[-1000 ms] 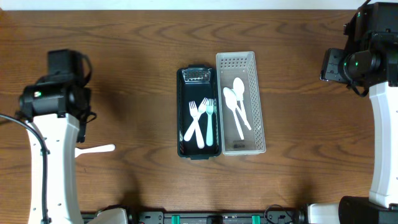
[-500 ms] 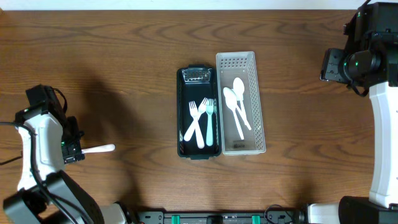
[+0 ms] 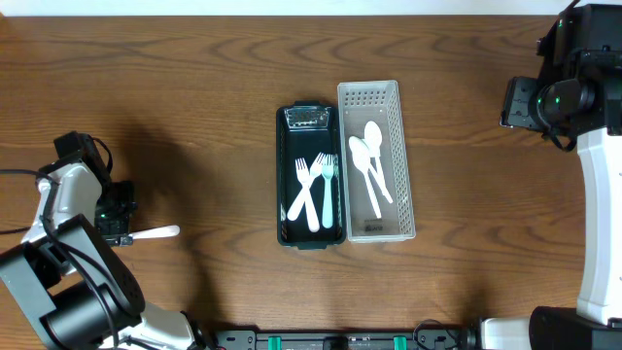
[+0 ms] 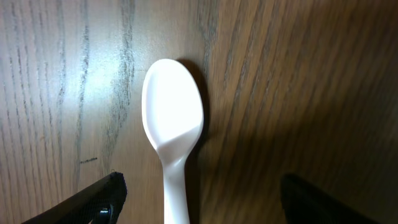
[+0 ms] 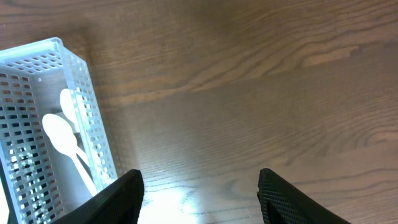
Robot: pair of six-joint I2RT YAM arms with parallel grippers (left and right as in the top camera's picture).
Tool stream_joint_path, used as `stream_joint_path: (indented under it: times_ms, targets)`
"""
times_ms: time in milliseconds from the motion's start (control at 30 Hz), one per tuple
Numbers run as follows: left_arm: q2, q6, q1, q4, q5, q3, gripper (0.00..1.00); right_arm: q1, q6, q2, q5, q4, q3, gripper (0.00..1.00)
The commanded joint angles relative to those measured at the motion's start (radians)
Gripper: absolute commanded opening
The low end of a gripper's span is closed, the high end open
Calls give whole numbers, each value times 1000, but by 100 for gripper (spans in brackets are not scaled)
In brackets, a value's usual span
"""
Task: Pack container
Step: 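Move the left gripper back to the white spoon and grasp it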
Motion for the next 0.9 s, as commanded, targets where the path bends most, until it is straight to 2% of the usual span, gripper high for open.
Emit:
stream_joint_path:
  times_ms: [0, 333, 567, 633, 700, 767, 867]
  targets:
    - [11, 43, 4, 5, -6, -11, 82, -11, -14, 5, 7, -2, 2, 62]
    - [11, 43, 4, 177, 48, -168, 82, -11, -14, 5, 7, -2, 2, 63]
    - [11, 43, 4, 220, 52, -210, 82, -11, -14, 5, 6, -2, 2, 62]
    - [11, 44, 4, 219, 52, -210, 73, -11, -14, 5, 6, -2, 2, 63]
    - [11, 44, 4, 215, 52, -210, 60, -11, -14, 5, 6, -5, 2, 62]
    - [11, 43, 4, 208, 53, -210, 54, -11, -14, 5, 6, -7, 2, 63]
    - [11, 43, 4, 201, 53, -210, 38, -11, -14, 5, 6, -10, 2, 62]
